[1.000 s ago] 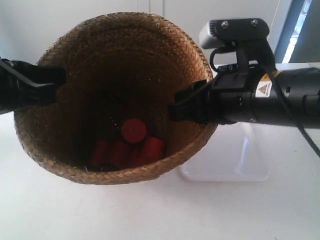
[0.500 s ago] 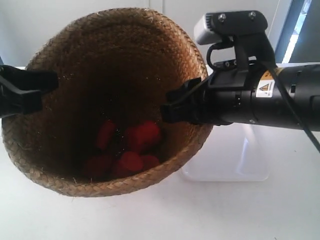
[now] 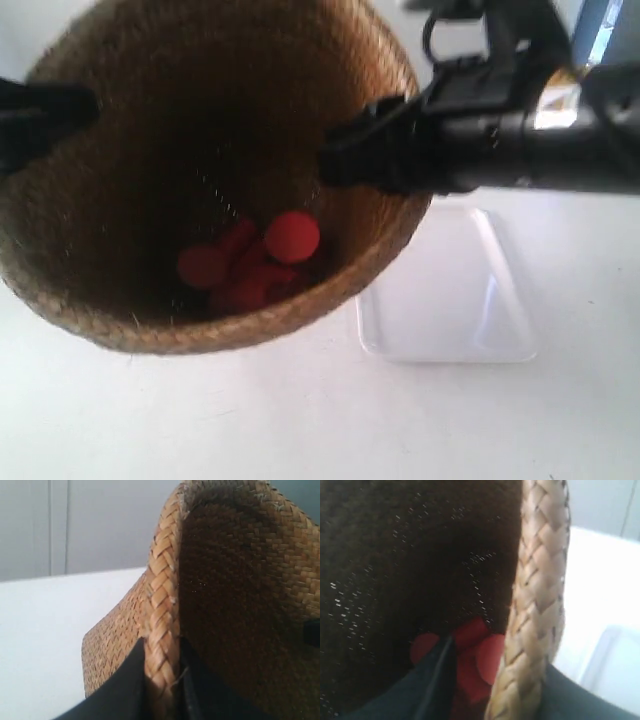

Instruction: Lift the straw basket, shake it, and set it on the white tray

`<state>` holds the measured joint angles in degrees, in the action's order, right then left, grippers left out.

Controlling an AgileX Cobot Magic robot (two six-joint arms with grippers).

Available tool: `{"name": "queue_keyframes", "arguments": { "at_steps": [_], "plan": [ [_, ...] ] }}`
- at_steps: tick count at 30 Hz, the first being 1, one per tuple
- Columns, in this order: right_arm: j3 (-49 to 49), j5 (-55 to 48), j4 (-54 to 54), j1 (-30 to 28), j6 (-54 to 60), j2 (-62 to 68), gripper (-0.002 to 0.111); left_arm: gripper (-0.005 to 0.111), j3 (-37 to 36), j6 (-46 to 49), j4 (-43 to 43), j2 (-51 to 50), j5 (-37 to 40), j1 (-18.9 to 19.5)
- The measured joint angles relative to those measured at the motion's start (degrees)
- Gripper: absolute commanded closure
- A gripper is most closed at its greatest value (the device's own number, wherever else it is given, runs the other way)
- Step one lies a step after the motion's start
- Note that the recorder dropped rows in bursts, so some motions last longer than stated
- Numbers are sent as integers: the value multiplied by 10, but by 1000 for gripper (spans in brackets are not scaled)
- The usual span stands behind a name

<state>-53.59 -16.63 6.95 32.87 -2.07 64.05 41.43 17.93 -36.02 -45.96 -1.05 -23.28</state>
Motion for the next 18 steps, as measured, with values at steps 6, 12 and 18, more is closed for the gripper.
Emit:
{"name": "queue_keyframes", "arguments": {
  "at_steps": [6,12,18],
  "plan": [
    [46,89,-19,-1,-30,27,108,107,-11,-5,-9,-30,-48,7],
    [59,61,-17,15,-42,48,108,107,-33,-10,3,-34,-24,6],
    [52,57,-23,15,-34,38,108,107,-32,-10,13,-21,-27,6]
  ]
}}
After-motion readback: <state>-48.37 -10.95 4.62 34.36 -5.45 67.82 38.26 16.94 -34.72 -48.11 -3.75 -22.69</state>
